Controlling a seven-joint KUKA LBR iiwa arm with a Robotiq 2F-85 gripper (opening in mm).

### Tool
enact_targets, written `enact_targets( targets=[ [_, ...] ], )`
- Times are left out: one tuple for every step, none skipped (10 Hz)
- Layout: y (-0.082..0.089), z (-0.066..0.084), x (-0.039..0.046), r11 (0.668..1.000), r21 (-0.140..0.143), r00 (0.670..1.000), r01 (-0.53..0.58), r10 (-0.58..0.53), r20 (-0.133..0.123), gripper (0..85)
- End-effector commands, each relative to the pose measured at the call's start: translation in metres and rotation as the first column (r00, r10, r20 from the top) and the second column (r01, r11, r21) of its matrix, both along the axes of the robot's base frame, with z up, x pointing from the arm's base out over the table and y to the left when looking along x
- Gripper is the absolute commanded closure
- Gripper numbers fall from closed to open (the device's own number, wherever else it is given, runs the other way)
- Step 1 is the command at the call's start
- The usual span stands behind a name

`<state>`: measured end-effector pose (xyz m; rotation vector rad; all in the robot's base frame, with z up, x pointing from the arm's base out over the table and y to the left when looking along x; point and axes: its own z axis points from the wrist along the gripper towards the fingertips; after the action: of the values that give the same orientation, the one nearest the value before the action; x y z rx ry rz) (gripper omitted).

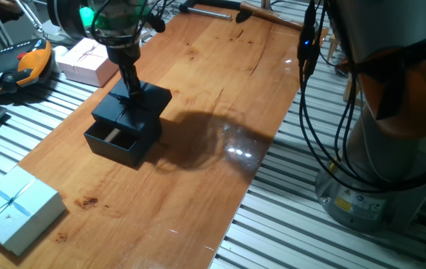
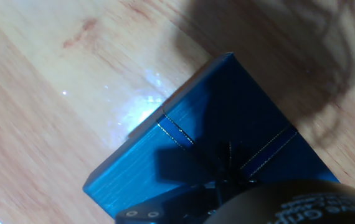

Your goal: Cover the box

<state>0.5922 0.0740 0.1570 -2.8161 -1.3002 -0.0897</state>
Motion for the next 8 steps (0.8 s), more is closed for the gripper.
enact_targets(
  targets=[
    [0.004, -0.001, -0.0012, 1.0, 0.005, 1.0, 0.002, -0.002, 0.001, 85.0],
    [0.009, -0.002, -0.0027, 1.0, 0.007, 1.0, 0.004, -0.004, 0.002, 85.0],
    [0.013, -0.002, -0.0037, 1.0, 0.009, 1.0, 0.005, -0.005, 0.002, 85.0],
    [0.017, -0.002, -0.0036, 1.0, 0.009, 1.0, 0.005, -0.005, 0.002, 85.0],
    [0.019, -0.002, -0.0032, 1.0, 0.007, 1.0, 0.005, -0.005, 0.003, 85.0],
    [0.023, -0.002, -0.0018, 1.0, 0.001, 1.0, 0.004, -0.004, 0.007, 85.0],
    [0.025, -0.004, -0.0001, 1.0, 0.001, 1.0, 0.001, -0.001, 0.008, 85.0],
    [0.027, -0.006, 0.0012, 1.0, 0.002, 1.0, -0.003, 0.003, 0.013, 85.0]
  ],
)
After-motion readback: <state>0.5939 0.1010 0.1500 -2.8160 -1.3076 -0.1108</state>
